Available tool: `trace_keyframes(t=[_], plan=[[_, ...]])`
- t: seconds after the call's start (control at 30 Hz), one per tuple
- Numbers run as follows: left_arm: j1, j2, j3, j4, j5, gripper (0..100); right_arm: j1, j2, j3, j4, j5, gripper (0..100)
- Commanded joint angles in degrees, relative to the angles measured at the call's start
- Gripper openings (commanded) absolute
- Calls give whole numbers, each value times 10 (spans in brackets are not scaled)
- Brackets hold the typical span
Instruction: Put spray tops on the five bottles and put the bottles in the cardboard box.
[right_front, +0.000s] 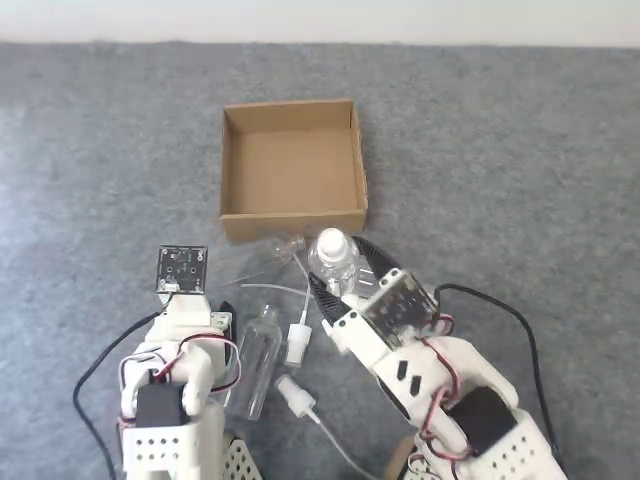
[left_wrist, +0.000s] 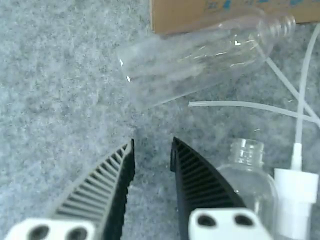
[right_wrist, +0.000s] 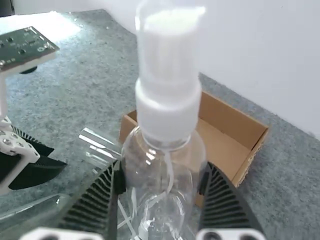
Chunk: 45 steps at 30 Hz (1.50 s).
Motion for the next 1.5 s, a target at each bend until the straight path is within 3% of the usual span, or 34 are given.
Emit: trace_keyframes(t=[0.0,0.5,1.33,1.47], plan=[[-1,-7,-7,3,-2,108,8,79,-70,-6,-6,69],[-1,-7,-7,3,-2,108,9,281,-222,-6,-6,69],[-1,-7,-7,3,-2,108,46,480,-426,-7,-7,69],[-1,-7,-7,3,-2,108,46,503,-431,-46,-7,69]])
